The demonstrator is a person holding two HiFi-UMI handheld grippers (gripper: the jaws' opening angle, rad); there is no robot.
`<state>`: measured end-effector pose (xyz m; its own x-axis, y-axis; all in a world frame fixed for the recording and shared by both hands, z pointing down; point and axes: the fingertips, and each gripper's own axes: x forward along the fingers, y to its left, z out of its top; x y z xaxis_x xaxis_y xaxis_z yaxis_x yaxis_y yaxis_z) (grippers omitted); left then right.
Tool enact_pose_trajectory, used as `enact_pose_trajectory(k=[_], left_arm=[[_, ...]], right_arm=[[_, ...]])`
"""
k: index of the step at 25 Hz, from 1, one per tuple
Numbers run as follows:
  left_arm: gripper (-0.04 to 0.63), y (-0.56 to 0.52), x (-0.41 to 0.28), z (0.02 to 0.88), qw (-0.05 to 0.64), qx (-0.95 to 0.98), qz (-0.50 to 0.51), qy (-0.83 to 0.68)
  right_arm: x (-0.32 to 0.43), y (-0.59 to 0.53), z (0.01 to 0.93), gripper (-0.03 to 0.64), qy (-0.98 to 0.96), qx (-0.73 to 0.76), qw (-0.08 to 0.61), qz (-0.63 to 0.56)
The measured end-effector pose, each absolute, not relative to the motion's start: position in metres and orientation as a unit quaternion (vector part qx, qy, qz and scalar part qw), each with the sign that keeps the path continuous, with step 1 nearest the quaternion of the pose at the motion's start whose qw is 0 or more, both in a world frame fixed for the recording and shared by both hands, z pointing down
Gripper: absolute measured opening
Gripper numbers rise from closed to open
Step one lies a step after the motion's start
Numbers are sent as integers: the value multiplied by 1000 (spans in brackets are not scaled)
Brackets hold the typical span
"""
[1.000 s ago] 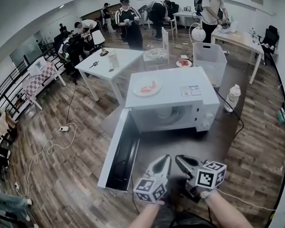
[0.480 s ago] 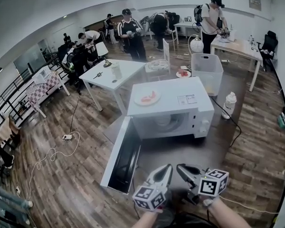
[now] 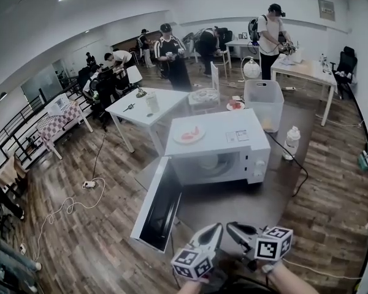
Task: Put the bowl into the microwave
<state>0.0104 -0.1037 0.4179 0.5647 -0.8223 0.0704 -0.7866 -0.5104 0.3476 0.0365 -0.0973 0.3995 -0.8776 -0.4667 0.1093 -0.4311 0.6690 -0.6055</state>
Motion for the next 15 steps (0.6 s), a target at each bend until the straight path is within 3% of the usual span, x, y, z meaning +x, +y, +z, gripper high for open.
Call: enact_pose_trajectory(k=[15], left_arm=[[12,-106,-4,416,168,863,-42,-474]], right_arm=[[34,-97,414,-2,906,-239,24,-347]])
